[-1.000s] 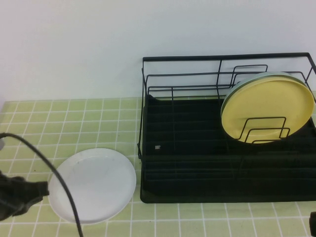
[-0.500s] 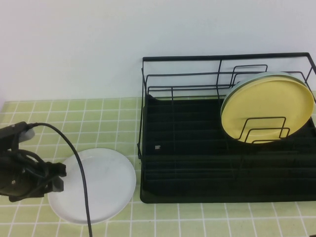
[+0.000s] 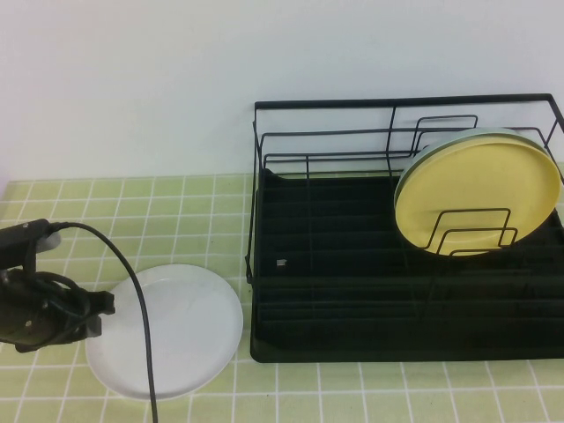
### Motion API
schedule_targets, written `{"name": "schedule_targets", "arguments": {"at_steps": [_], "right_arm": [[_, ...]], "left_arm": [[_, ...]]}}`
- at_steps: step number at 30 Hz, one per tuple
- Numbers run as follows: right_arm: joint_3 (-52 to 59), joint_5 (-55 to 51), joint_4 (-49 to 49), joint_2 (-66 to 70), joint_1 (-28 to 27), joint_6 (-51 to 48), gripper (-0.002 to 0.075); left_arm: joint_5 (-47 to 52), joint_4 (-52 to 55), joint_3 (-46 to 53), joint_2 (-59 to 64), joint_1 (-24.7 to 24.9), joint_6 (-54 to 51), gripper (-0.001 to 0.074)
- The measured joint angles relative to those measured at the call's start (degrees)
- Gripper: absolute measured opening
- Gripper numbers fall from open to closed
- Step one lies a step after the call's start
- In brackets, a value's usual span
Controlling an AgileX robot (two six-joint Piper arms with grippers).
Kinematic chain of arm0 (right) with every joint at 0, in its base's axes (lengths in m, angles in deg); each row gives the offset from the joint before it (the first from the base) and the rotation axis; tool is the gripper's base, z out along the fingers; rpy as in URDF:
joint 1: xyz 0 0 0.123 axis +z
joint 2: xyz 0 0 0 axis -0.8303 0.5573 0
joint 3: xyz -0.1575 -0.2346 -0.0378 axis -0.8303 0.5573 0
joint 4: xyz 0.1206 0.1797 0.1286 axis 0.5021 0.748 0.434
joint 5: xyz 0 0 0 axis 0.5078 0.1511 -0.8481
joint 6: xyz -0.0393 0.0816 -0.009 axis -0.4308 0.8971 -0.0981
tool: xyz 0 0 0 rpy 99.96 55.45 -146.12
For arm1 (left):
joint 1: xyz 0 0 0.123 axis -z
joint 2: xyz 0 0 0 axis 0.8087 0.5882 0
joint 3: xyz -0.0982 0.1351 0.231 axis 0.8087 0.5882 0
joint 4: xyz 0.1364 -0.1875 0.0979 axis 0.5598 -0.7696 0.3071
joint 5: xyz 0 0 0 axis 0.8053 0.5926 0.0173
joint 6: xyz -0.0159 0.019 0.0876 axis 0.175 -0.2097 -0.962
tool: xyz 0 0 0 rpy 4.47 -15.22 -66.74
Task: Place plate on rack
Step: Pick up the plate from the table
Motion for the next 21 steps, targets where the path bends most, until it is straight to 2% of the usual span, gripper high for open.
{"name": "schedule_targets", "arguments": {"at_steps": [21], "right_arm": [[0.0,0.0,1.9,0.0,0.0,0.0,-0.0002]], "left_arm": [[-1.4,-0.4,-0.3,6.3,0.0,0.0,0.0282]]}}
